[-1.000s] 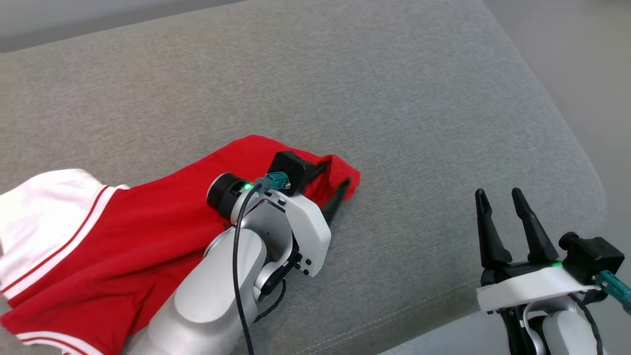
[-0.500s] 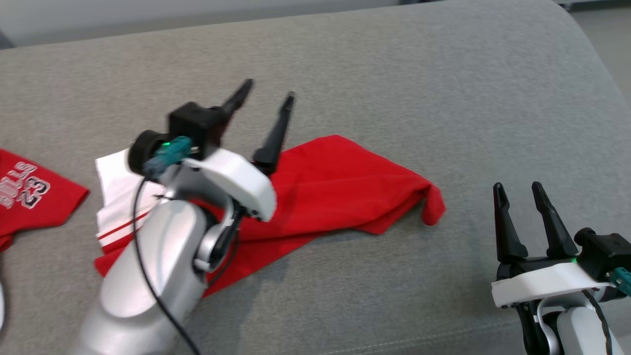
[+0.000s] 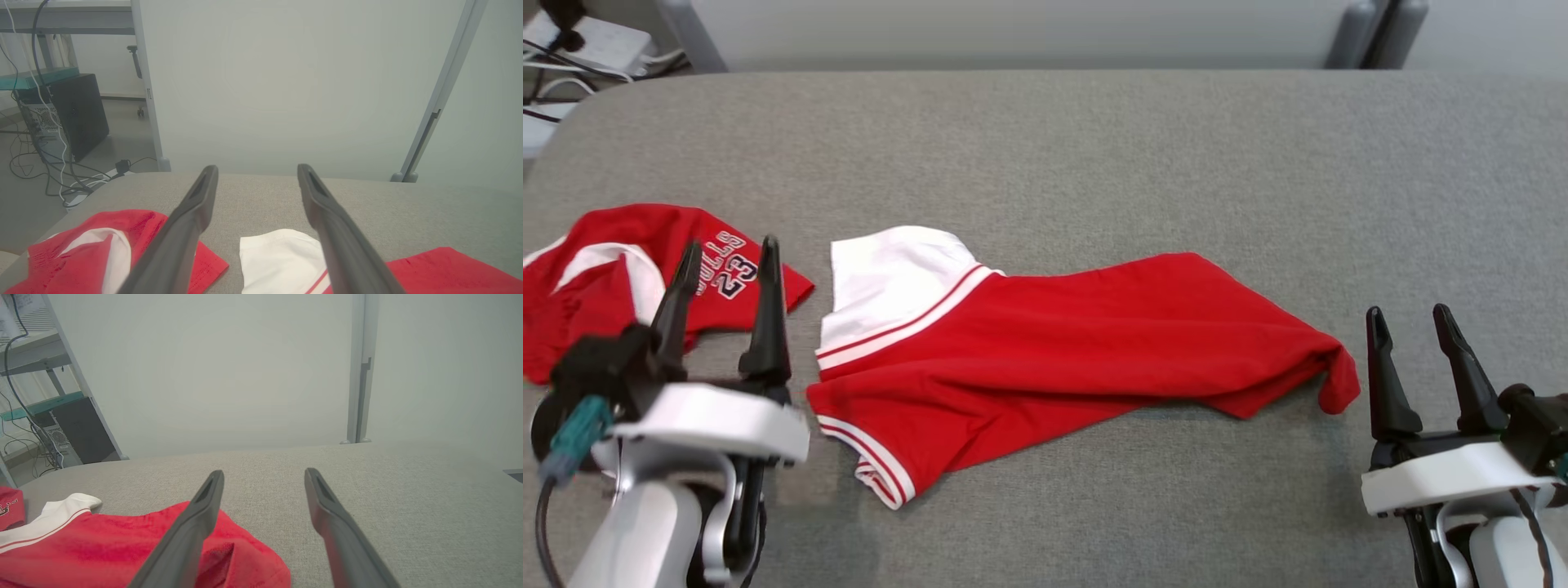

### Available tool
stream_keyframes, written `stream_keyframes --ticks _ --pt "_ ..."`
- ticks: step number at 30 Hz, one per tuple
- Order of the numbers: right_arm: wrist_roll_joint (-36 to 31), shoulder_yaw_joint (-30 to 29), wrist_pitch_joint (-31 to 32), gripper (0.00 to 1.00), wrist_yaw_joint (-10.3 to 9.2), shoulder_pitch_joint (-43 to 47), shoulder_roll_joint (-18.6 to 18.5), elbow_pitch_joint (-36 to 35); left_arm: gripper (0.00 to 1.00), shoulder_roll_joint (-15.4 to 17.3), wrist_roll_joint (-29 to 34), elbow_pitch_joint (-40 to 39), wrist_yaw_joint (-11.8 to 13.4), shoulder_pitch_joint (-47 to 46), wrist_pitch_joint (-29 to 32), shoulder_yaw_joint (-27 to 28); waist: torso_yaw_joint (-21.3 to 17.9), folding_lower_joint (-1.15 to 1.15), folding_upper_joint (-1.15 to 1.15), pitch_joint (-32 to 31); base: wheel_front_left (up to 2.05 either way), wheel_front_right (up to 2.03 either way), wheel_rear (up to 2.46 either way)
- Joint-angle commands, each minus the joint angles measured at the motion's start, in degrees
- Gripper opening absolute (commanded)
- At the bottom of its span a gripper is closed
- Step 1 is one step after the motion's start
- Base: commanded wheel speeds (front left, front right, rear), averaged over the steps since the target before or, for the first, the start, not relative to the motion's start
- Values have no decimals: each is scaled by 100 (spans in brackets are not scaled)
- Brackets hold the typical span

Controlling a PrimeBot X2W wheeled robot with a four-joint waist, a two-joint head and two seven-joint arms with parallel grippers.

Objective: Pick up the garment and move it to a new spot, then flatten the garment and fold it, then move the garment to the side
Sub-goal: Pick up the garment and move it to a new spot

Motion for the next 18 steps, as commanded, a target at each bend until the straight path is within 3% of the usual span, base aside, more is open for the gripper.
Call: stream_keyframes --ticks 1,18 --pt "-40 98 -77 100 42 81 -74 -189 100 189 -66 -243 69 112 -79 306 138 0 0 -159 0 0 0" --pt "-245 -67 77 100 42 1182 56 -350 100 286 -163 -679 401 1841 -82 381 368 0 0 -832 0 0 0"
